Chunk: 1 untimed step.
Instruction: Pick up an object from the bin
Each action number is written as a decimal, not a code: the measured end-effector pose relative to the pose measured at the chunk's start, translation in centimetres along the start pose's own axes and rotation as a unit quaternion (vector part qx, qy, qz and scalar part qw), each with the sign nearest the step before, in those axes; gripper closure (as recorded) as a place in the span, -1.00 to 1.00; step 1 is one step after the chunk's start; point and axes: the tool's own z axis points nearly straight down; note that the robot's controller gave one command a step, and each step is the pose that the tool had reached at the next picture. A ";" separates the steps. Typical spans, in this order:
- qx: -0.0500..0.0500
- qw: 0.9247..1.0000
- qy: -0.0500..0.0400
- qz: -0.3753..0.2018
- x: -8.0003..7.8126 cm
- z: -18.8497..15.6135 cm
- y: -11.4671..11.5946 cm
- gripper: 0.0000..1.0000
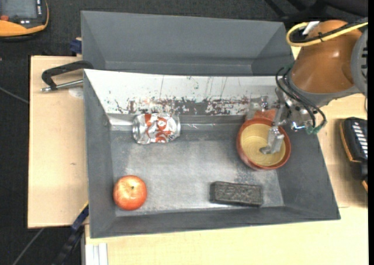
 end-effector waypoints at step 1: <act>0.000 0.997 -0.001 -0.074 -0.8 3.4 -1.0 -1.00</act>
Offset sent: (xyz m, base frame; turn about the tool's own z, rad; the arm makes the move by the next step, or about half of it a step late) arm 0.0100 -0.0092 -0.0342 -0.1500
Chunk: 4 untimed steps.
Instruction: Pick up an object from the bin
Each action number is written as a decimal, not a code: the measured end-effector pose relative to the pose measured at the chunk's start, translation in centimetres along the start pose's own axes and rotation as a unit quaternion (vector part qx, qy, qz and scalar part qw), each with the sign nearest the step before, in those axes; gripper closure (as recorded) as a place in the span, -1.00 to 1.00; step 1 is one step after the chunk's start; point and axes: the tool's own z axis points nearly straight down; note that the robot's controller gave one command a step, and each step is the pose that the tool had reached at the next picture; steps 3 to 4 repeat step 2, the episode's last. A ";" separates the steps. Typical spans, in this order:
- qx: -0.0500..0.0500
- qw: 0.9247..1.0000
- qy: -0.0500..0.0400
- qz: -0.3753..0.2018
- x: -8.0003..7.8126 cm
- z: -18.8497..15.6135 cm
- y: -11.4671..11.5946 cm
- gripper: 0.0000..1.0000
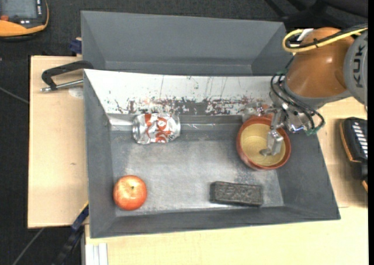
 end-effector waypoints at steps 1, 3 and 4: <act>0.000 1.000 -0.002 0.001 -0.1 -0.1 0.0 1.00; 0.000 1.000 -0.003 -0.030 2.0 3.2 -3.1 1.00; 0.000 1.000 -0.003 -0.030 2.0 3.2 -3.1 1.00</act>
Offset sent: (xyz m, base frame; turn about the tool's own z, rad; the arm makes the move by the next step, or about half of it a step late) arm 0.0000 0.0000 0.0000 0.0000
